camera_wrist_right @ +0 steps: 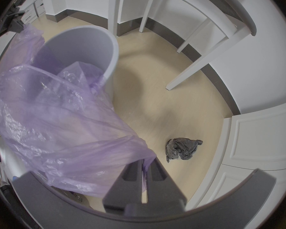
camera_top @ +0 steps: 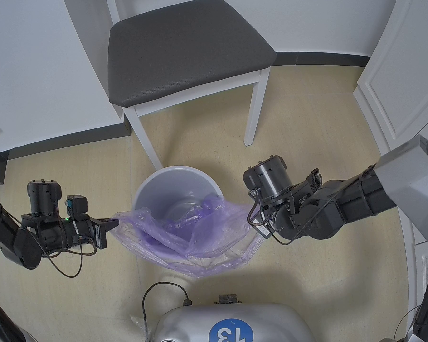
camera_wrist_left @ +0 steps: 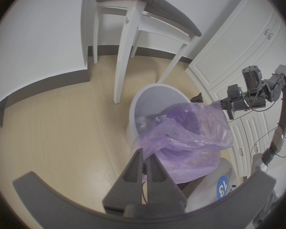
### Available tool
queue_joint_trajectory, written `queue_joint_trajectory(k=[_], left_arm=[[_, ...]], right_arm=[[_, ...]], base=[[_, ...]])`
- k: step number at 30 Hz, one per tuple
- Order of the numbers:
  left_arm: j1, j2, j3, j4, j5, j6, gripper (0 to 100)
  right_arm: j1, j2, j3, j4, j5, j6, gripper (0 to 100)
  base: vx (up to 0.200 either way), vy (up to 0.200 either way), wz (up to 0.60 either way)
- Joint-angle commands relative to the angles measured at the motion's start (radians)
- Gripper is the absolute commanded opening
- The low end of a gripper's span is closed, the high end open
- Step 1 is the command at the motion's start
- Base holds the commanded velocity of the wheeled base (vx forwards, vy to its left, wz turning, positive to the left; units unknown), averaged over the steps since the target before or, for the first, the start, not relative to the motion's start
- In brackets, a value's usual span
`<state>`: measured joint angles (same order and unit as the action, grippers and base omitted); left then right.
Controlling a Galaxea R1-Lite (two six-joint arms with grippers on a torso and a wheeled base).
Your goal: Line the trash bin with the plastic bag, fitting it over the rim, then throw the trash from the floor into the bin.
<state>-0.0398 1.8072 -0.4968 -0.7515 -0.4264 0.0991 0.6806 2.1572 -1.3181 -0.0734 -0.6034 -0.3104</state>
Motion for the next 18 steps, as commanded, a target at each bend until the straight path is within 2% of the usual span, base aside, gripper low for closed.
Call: queue_joint_trajectory(k=[1, 6, 8, 10, 11, 13, 14, 18], left_arm=[[-0.003, -0.002, -0.003, 0.000, 0.014, -0.001, 0], [0.005, -0.046, 0.014, 0.027, 0.012, 0.021, 0], [0.015, -0.097, 0.024, 0.124, 0.009, 0.113, 0], [0.018, -0.111, 0.024, 0.156, 0.003, 0.143, 0], [0.026, -0.149, 0.024, 0.245, -0.011, 0.215, 0], [0.034, -0.175, 0.021, 0.294, -0.025, 0.252, 0], [0.049, -0.220, 0.017, 0.368, -0.061, 0.298, 0], [0.072, -0.263, 0.012, 0.435, -0.094, 0.344, 0]], right_arm=[[-0.024, -0.037, 0.010, 0.009, -0.003, -0.006, 0], [-0.027, -0.097, 0.057, 0.035, -0.003, -0.026, 0], [-0.018, -0.146, 0.115, 0.070, -0.003, -0.058, 0], [-0.015, -0.157, 0.128, 0.078, -0.003, -0.062, 0], [-0.007, -0.178, 0.154, 0.090, -0.001, -0.073, 0], [0.000, -0.192, 0.169, 0.098, -0.001, -0.078, 0], [0.004, -0.215, 0.188, 0.121, -0.001, -0.090, 0], [0.011, -0.243, 0.207, 0.176, 0.001, -0.099, 0]], base=[[0.000, 0.000, 0.00], [0.000, 0.000, 0.00], [0.000, 0.000, 0.00], [0.000, 0.000, 0.00], [0.000, 0.000, 0.00], [0.000, 0.000, 0.00], [0.000, 0.000, 0.00], [0.000, 0.000, 0.00]])
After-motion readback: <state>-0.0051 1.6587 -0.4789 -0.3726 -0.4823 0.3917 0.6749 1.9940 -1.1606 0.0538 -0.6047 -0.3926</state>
